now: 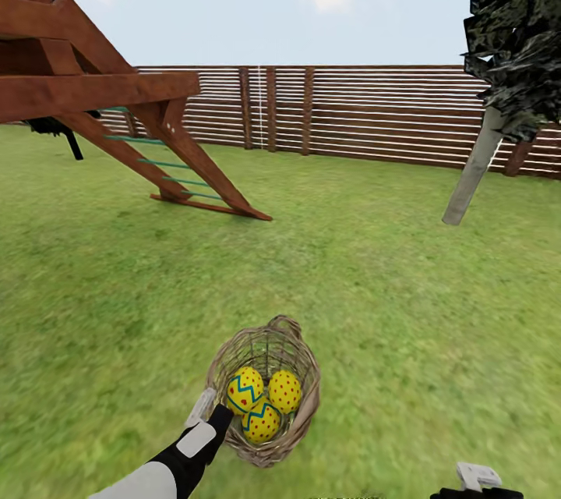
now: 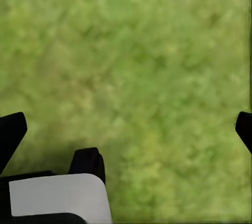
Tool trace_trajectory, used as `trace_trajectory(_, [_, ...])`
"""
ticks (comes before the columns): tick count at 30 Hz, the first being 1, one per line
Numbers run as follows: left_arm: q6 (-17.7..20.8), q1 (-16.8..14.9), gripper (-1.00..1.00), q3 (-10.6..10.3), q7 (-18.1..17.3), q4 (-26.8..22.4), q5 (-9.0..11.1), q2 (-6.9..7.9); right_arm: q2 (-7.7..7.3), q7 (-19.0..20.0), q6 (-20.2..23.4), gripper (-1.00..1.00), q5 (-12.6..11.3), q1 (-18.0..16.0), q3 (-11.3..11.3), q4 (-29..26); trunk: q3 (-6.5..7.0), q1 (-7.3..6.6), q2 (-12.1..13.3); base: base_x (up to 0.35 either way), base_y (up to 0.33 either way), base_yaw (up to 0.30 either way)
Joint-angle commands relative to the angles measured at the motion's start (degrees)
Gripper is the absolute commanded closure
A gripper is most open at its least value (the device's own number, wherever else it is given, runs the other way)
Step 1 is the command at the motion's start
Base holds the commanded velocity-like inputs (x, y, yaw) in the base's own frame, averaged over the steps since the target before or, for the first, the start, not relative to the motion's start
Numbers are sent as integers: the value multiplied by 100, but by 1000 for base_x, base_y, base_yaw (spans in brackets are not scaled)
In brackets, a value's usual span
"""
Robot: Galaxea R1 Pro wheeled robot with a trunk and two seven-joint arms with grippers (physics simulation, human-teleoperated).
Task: Take the three Easter eggs out of the wicker basket on the lawn in the garden, then place them on the lawn next to a single tree (choose any tree) so that all three eggs are next to the same tree and none are left in the basket.
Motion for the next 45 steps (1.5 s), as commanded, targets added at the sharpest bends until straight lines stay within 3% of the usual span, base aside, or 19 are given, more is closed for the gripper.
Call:
trace_trajectory(1, [-9, -1, 100, 20, 19, -14, 5, -3, 3, 21, 31, -100, 33, -8, -45, 10, 15, -23, 38, 0, 0, -290])
trace_trajectory(2, [-9, -1, 100, 20, 19, -16, 3, -3, 120, 21, 29, -100, 35, -7, -45, 10, 36, -45, 78, 0, 0, -264])
trace_trajectory(5, [-9, -1, 100, 20, 19, -16, 3, 13, 652, -82, 6, -100, 86, -6, -41, 2, 98, -111, 199, 0, 0, -226])
trace_trajectory(7, [-9, -1, 100, 20, 19, -16, 3, 15, 836, -258, -18, -100, 74, 6, -45, 7, 141, -155, 279, 0, 0, -217])
trace_trajectory(8, [-9, -1, 100, 20, 19, -16, 3, 15, 858, -280, -30, -100, 66, 105, -45, 7, 165, -177, 319, 0, 0, -226])
trace_trajectory(13, [-9, -1, 100, 20, 19, -16, 8, -2, 853, -317, -294, -100, 48, 322, -45, 18, 285, -286, 519, 0, 0, -229])
trace_trajectory(45, [-9, -1, 100, 20, 19, -16, 11, -3, 841, -318, -264, -100, 39, 336, -47, 27, 1083, -989, 1803, 0, 0, -218])
